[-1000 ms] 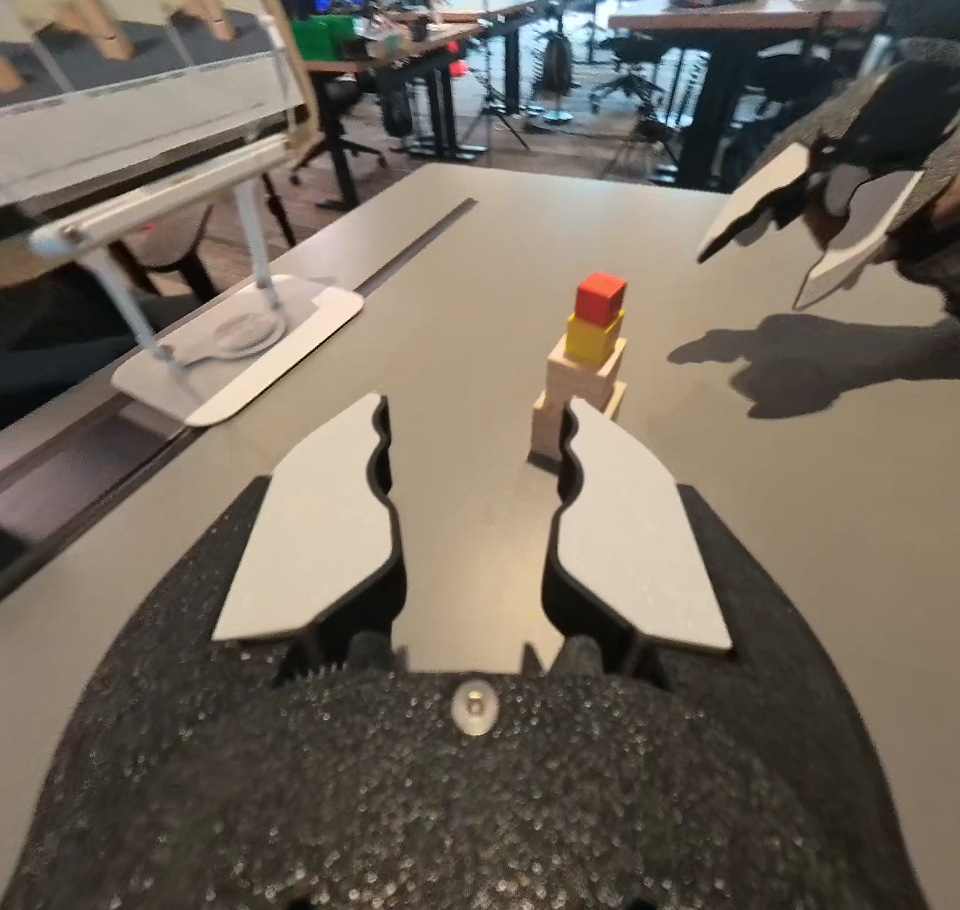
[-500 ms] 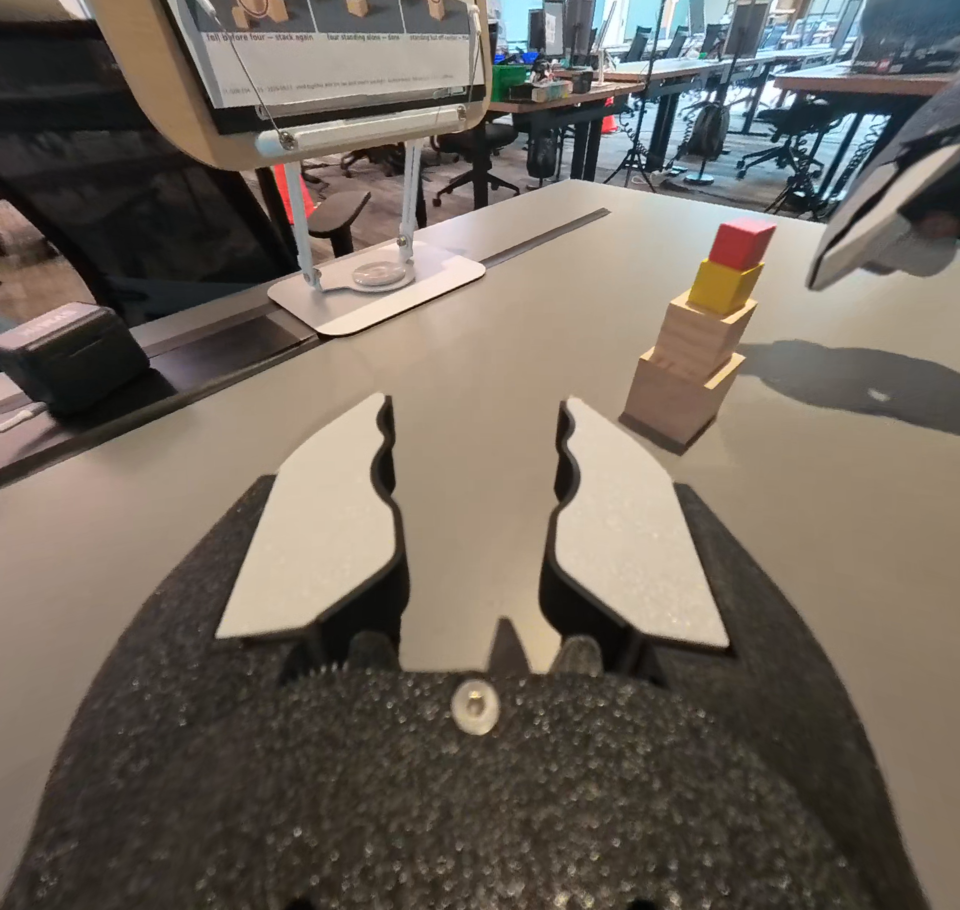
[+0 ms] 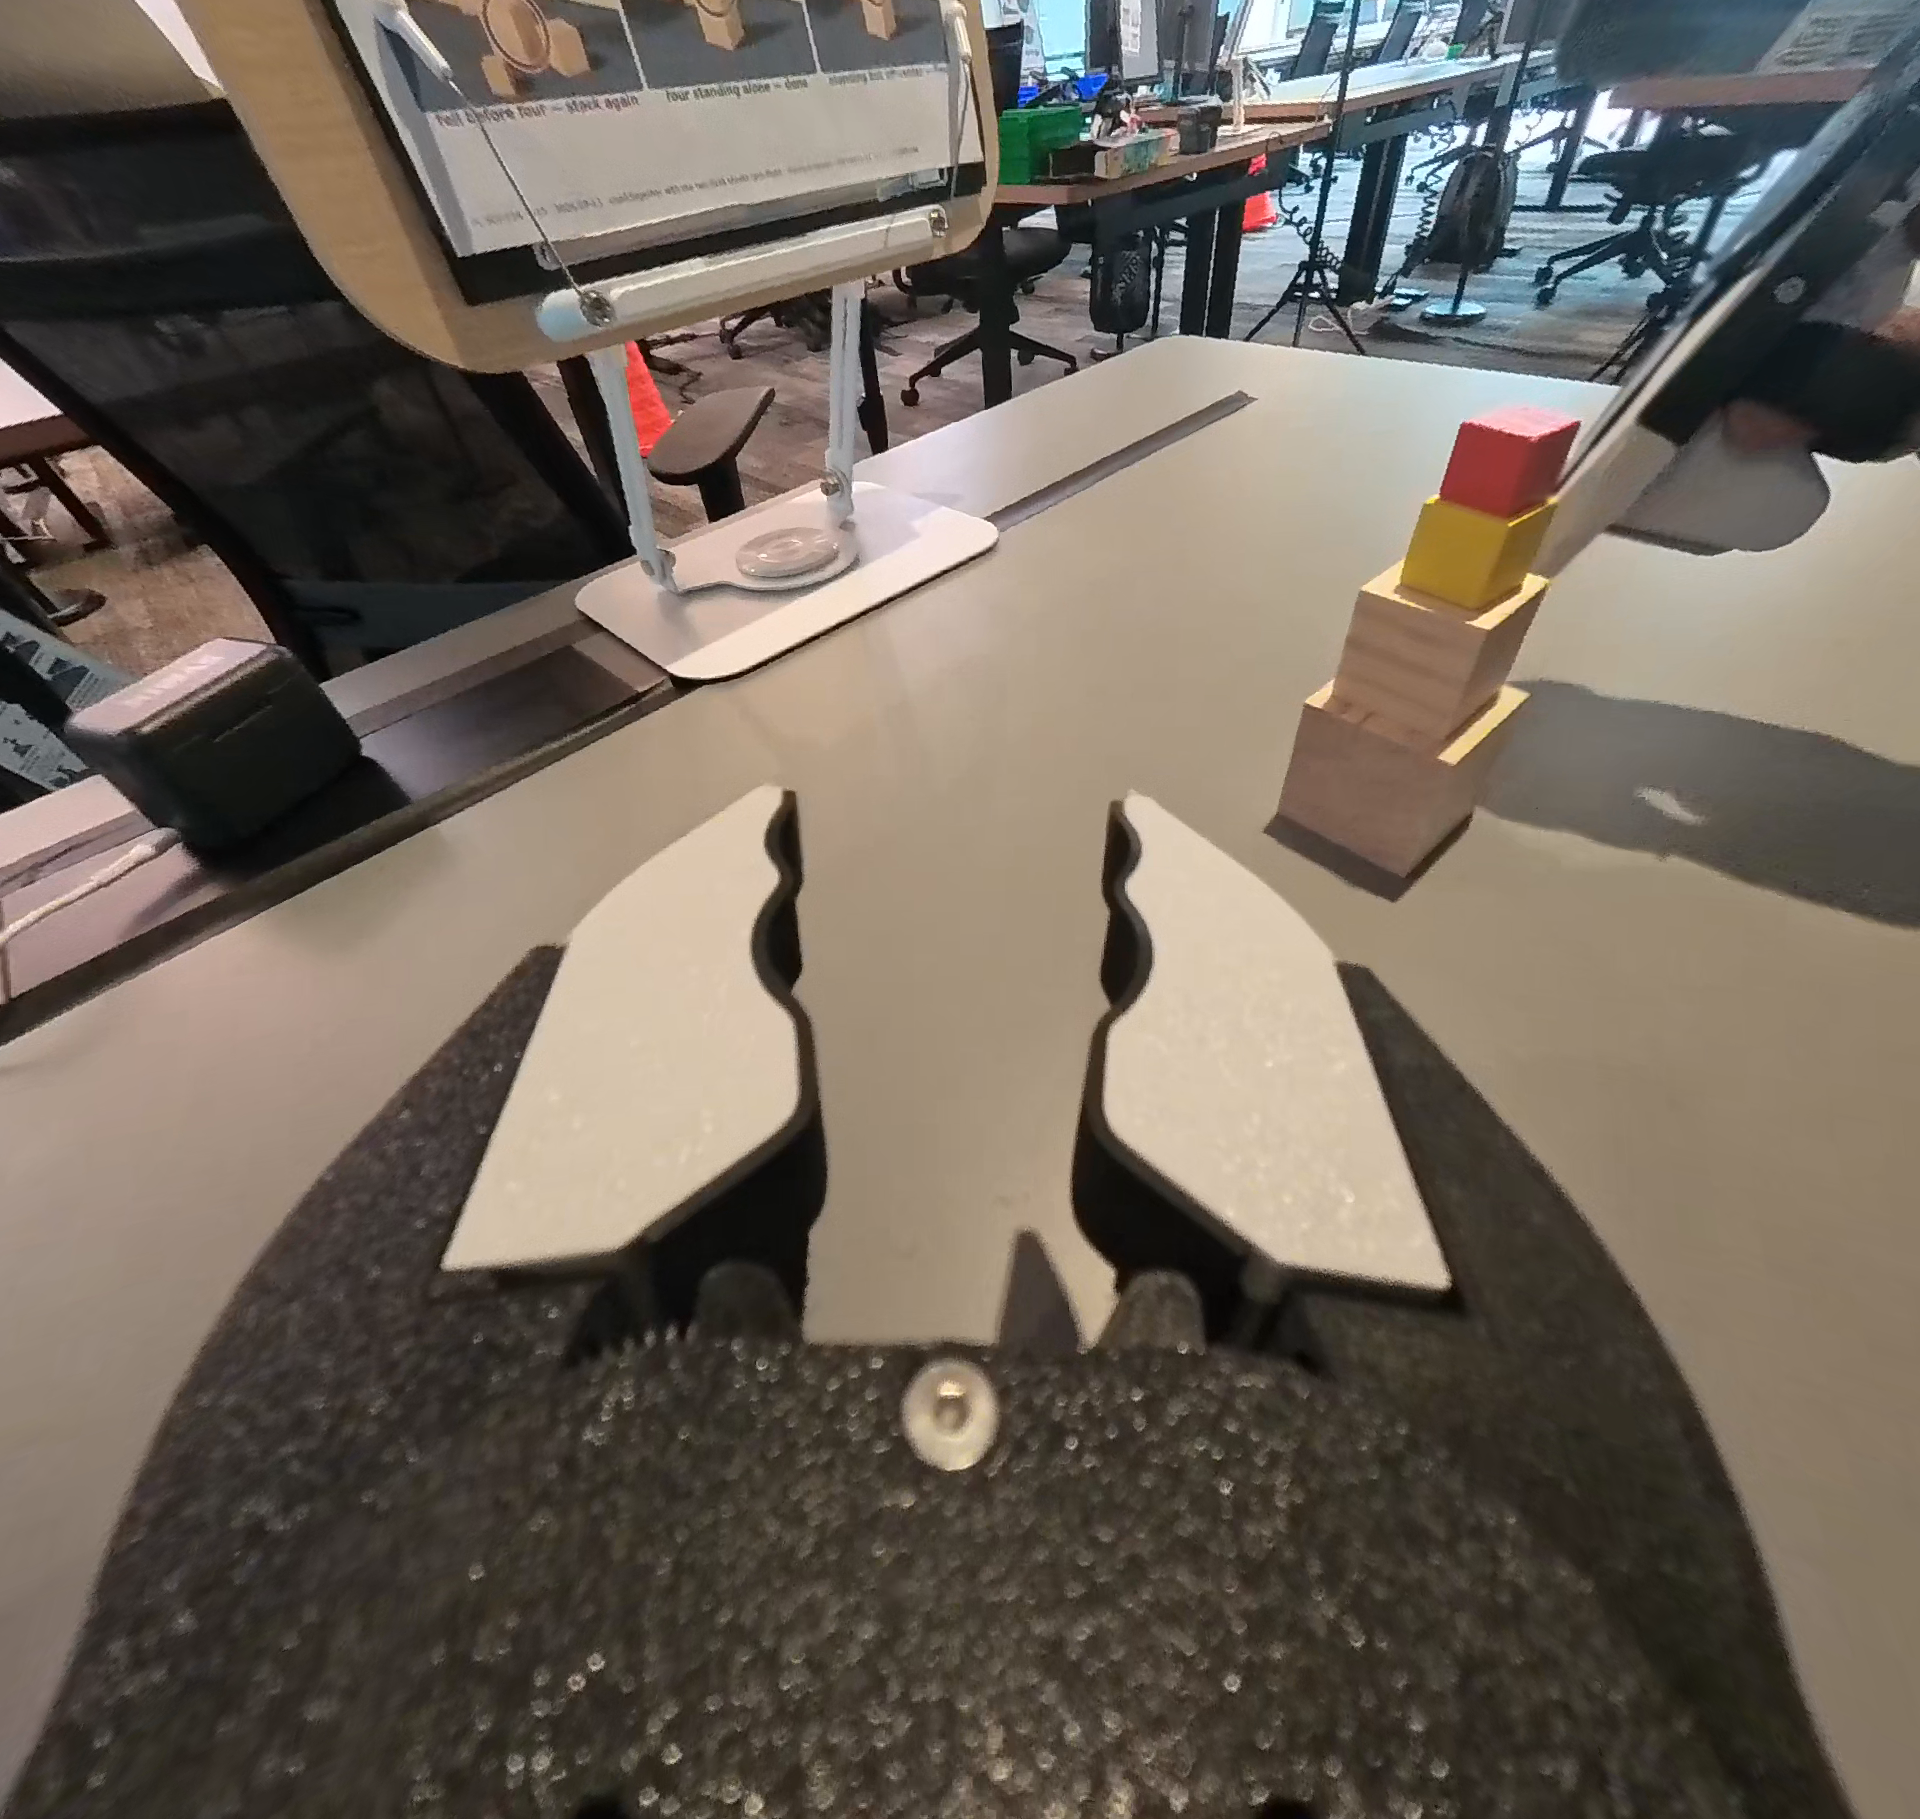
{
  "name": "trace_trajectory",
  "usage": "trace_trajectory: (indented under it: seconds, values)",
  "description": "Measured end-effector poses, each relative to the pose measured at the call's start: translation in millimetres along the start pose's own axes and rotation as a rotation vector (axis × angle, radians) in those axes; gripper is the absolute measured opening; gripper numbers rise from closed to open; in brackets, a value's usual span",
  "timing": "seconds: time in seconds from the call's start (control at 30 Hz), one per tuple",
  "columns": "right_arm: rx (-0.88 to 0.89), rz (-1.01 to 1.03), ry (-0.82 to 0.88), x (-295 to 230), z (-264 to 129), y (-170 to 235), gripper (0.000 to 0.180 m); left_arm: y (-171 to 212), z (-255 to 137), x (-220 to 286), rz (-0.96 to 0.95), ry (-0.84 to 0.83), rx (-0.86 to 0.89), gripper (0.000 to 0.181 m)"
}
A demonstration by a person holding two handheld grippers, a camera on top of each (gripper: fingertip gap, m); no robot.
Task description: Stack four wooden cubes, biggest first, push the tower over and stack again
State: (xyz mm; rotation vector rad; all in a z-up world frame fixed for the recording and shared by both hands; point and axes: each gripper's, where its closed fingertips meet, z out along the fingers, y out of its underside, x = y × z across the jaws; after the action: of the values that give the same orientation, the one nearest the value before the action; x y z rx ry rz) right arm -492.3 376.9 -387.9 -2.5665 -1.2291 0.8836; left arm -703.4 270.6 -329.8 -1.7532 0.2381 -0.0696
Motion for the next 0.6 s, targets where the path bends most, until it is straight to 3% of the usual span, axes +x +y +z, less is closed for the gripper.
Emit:
trace_trajectory:
  seconds: [0.3, 0.6]
  values:
    - [0.001, -0.161, -0.089, -63.7, 30.3, -18.1, 0.0, -3.0, -4.5, -7.1, -0.009, -0.027, 0.016, 0.055]
    - [0.042, -0.247, -0.056, -68.5, 13.6, -20.2, 0.0, -6.9, -10.5, -15.1, -0.038, -0.044, 0.041, 0.055]
